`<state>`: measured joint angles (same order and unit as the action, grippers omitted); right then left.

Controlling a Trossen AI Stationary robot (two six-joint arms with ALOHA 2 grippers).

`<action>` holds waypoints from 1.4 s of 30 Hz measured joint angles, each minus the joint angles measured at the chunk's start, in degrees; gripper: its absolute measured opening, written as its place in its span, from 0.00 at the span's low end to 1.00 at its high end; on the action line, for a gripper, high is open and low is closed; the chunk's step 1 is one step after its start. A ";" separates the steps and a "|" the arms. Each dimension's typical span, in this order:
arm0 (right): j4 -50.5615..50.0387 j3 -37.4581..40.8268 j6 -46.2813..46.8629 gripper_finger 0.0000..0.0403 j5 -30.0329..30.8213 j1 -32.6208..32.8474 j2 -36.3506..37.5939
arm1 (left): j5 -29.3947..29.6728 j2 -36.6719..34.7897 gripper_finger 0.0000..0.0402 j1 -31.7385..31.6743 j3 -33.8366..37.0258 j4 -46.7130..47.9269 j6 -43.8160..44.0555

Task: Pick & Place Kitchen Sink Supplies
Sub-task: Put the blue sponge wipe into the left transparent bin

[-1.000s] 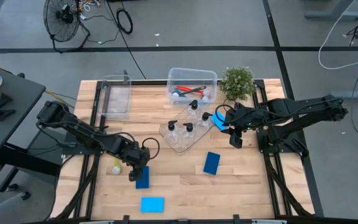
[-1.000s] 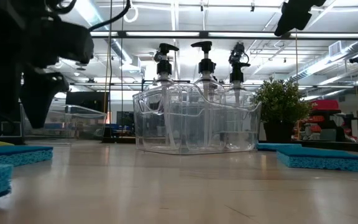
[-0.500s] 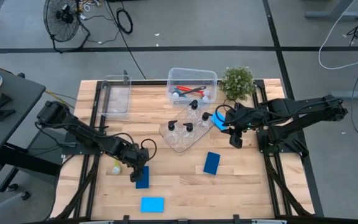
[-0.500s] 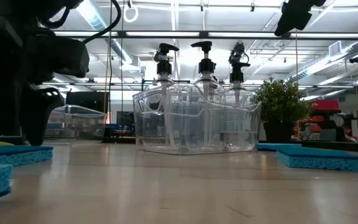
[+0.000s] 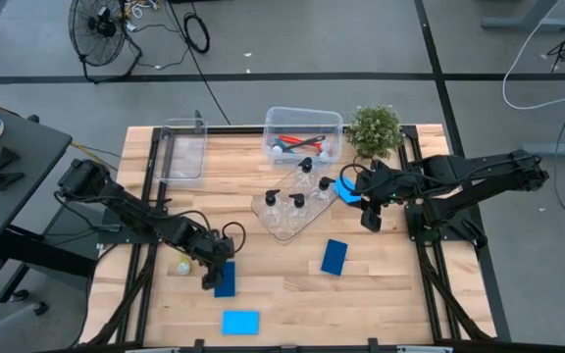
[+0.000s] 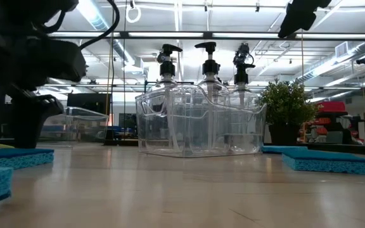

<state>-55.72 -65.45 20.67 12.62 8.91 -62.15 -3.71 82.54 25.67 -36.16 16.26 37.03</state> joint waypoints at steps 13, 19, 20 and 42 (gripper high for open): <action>0.01 0.00 0.00 0.34 -0.02 -0.01 0.00 | 0.49 1.76 0.62 0.92 -0.05 0.82 -1.82; 0.01 0.00 0.02 0.34 -0.02 0.00 0.00 | -0.90 3.98 0.56 0.83 -0.31 0.73 -1.88; 0.04 0.00 0.02 0.34 -0.02 0.00 0.00 | -0.75 3.98 0.54 0.79 -0.31 0.75 -1.75; 0.75 0.00 -0.36 0.34 0.65 -0.01 0.00 | -7.65 3.37 0.02 -1.95 -2.34 0.62 -1.35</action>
<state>-54.97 -65.45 20.31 13.27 8.90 -62.15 -11.36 85.91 23.72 -38.50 16.88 35.68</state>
